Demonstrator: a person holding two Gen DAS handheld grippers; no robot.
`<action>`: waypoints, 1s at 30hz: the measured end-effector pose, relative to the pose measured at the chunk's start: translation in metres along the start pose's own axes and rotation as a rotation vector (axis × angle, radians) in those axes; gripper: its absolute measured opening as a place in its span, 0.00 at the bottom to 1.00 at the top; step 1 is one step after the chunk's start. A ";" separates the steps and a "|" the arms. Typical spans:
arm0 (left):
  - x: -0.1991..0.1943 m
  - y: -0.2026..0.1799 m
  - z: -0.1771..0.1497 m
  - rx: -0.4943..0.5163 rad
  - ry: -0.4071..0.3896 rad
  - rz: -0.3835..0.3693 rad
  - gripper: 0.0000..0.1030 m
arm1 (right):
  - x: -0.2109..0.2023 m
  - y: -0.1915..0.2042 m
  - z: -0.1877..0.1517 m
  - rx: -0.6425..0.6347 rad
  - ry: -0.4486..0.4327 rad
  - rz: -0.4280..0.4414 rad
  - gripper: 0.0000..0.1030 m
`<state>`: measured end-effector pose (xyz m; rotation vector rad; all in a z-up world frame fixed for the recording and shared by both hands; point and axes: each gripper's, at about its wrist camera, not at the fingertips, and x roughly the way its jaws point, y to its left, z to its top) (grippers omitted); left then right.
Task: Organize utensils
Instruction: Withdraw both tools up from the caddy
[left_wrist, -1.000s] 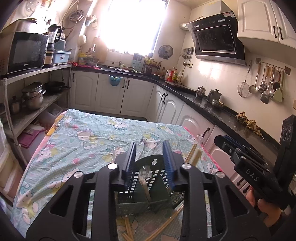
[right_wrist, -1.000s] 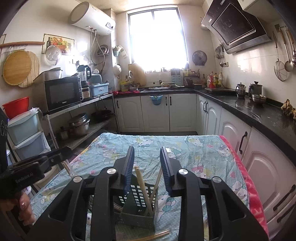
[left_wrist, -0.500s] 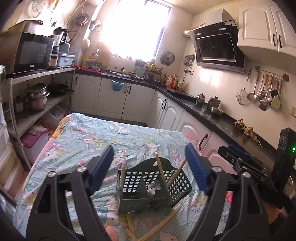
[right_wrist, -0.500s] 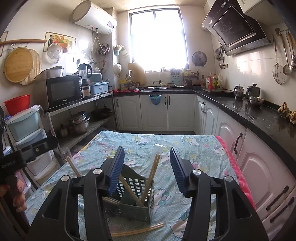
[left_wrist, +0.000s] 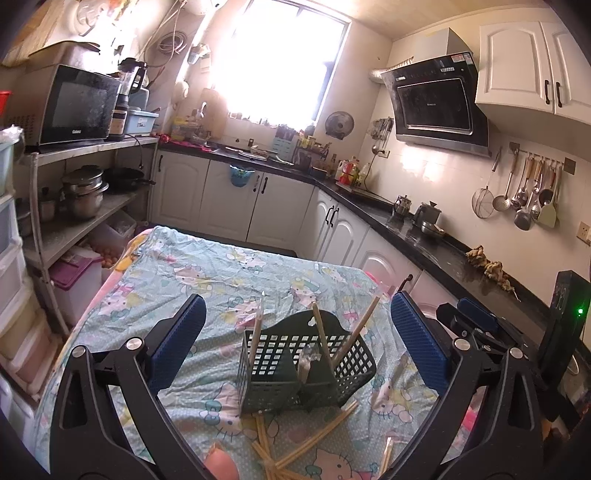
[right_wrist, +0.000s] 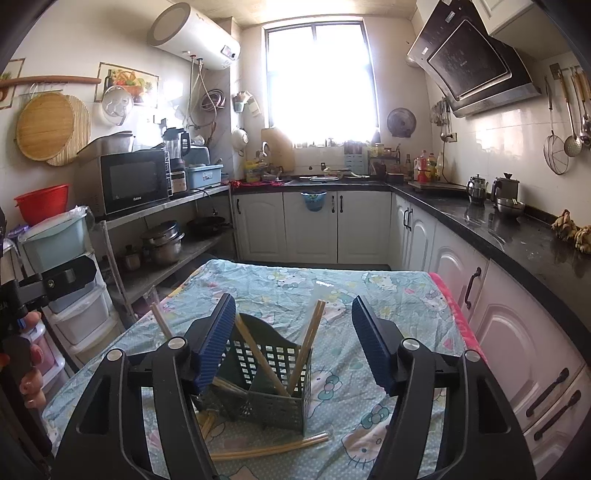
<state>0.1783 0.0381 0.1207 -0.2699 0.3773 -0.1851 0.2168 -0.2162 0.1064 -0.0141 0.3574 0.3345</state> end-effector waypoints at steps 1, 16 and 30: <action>-0.002 0.000 -0.001 -0.004 0.002 -0.002 0.90 | -0.002 0.001 0.000 -0.001 0.000 0.000 0.63; -0.023 0.012 -0.019 -0.027 0.024 0.007 0.90 | -0.021 0.013 -0.014 -0.028 0.021 0.017 0.64; -0.026 0.018 -0.045 -0.035 0.078 0.026 0.90 | -0.032 0.016 -0.037 -0.043 0.076 0.015 0.66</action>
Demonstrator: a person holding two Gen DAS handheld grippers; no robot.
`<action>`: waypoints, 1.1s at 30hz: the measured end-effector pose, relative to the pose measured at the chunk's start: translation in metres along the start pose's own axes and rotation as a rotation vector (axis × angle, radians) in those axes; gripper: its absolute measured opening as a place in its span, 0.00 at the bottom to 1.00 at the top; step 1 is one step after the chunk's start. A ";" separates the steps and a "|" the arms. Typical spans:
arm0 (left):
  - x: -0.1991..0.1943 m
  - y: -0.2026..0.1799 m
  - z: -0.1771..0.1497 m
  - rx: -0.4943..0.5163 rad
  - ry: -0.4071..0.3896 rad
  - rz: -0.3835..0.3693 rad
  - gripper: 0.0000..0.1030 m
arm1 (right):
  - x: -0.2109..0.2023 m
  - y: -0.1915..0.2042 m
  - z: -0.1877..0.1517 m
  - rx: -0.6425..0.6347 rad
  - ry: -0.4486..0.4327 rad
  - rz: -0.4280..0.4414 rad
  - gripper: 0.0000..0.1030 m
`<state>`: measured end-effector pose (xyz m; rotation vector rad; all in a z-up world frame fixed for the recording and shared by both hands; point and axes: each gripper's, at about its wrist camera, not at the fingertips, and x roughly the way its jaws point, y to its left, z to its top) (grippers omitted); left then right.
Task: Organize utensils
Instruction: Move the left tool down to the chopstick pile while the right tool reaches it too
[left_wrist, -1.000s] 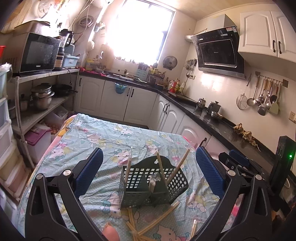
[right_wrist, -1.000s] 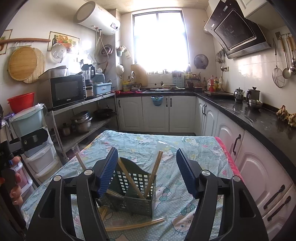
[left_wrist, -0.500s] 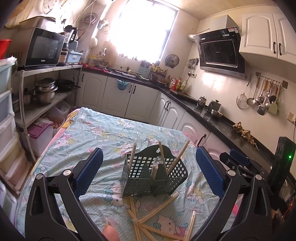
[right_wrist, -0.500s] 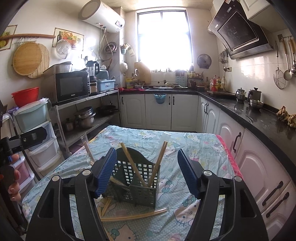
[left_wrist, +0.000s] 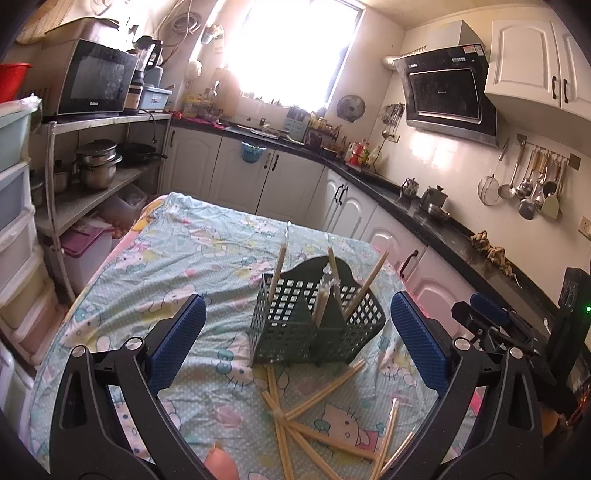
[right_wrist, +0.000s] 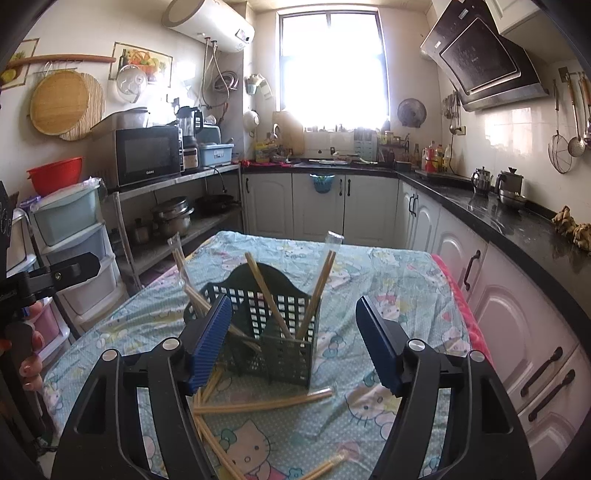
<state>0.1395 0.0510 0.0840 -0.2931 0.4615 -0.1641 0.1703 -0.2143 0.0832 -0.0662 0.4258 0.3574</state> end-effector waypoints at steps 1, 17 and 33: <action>0.000 0.000 -0.001 0.001 0.004 -0.001 0.90 | 0.000 -0.001 -0.002 0.000 0.004 0.000 0.66; 0.012 -0.008 -0.039 0.069 0.094 -0.020 0.90 | 0.000 -0.012 -0.033 0.007 0.093 -0.028 0.66; 0.042 -0.007 -0.076 0.139 0.206 -0.022 0.80 | 0.014 -0.022 -0.065 0.024 0.201 -0.044 0.66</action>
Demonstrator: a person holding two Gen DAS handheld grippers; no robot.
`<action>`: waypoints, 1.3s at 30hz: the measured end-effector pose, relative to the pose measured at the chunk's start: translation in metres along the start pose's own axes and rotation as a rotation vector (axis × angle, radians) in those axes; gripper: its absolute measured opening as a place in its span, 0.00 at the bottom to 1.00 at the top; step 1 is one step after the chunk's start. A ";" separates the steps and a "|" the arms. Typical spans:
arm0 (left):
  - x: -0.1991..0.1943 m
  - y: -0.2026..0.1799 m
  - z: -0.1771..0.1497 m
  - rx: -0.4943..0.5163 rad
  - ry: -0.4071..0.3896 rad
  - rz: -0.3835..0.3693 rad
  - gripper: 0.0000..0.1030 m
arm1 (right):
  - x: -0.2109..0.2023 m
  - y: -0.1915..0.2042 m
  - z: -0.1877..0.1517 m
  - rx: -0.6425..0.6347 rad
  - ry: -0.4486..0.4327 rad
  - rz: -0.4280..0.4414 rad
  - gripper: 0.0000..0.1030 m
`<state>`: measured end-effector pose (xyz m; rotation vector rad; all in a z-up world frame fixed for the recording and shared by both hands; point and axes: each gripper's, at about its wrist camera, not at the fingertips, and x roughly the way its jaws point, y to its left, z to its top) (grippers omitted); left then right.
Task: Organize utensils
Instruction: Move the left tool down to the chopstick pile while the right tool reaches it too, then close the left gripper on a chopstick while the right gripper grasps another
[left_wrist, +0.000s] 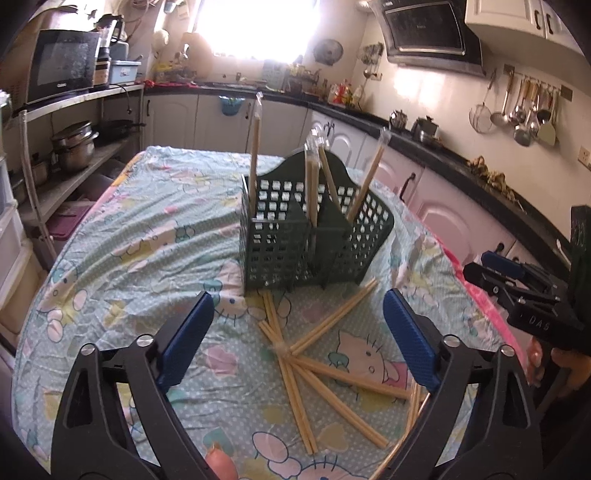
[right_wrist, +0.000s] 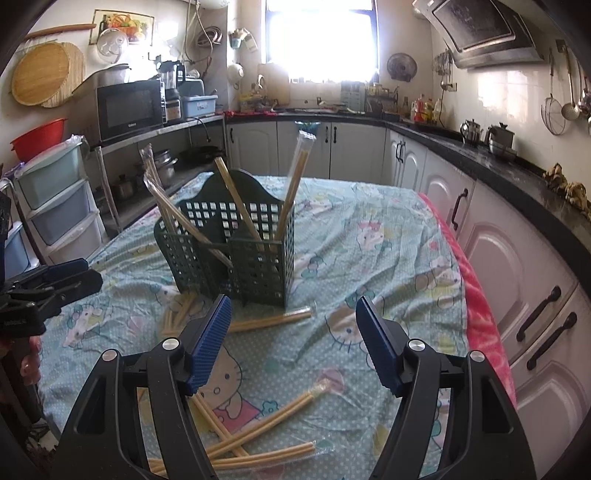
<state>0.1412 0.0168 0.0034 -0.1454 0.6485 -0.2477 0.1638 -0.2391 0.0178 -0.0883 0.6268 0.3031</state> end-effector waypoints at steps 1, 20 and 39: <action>0.003 -0.001 -0.002 0.006 0.010 -0.002 0.77 | 0.002 -0.001 -0.001 0.002 0.008 -0.002 0.66; 0.073 -0.014 -0.027 0.184 0.221 -0.092 0.44 | 0.043 -0.012 -0.030 0.042 0.170 -0.001 0.64; 0.107 -0.007 -0.030 0.269 0.336 -0.134 0.34 | 0.083 -0.017 -0.060 0.157 0.389 0.041 0.50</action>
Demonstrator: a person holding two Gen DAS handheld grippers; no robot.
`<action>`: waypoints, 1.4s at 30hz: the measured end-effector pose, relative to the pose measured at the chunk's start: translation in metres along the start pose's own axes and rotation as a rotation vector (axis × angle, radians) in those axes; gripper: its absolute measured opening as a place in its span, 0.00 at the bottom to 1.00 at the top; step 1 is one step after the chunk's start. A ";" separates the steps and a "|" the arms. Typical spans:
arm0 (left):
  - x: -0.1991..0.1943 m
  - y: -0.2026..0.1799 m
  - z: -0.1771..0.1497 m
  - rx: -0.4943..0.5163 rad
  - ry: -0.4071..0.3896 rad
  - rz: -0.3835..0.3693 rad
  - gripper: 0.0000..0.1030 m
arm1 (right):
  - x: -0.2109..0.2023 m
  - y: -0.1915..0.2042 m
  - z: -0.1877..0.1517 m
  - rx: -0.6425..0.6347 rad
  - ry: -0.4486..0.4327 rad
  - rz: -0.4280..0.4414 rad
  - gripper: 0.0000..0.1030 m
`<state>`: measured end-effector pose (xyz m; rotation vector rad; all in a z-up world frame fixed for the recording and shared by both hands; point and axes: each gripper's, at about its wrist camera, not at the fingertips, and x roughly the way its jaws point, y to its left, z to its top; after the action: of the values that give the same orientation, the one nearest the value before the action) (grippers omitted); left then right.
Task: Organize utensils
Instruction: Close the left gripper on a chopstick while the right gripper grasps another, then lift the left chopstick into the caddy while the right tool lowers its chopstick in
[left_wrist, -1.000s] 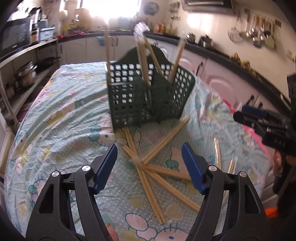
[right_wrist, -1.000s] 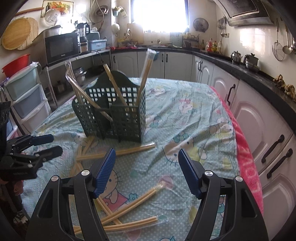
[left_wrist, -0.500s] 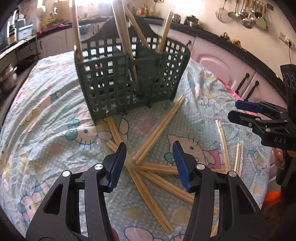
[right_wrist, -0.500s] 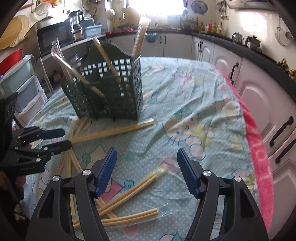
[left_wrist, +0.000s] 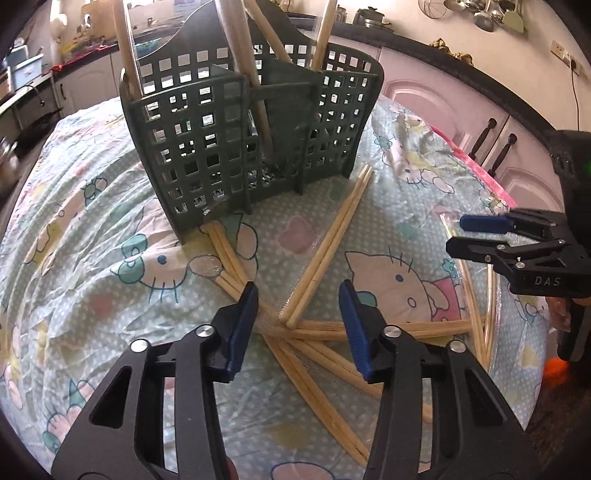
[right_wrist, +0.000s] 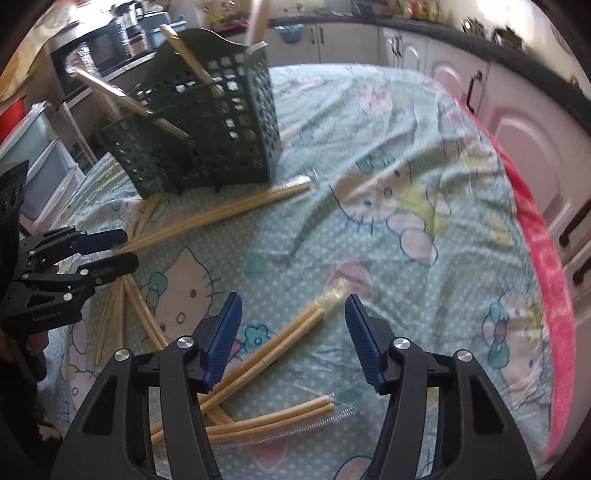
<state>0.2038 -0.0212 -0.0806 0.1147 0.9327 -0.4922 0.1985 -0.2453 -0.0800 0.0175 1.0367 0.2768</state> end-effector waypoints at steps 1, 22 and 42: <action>0.000 0.001 0.001 0.002 0.002 0.001 0.31 | 0.002 -0.002 0.000 0.018 0.015 0.010 0.48; -0.008 -0.003 0.008 0.044 0.045 -0.024 0.09 | 0.002 -0.031 0.014 0.216 -0.011 0.123 0.15; -0.109 -0.021 0.032 -0.022 -0.203 -0.065 0.04 | -0.091 0.016 0.047 0.046 -0.318 0.177 0.08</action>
<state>0.1643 -0.0104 0.0277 0.0138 0.7440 -0.5430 0.1913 -0.2462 0.0233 0.1901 0.7255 0.3969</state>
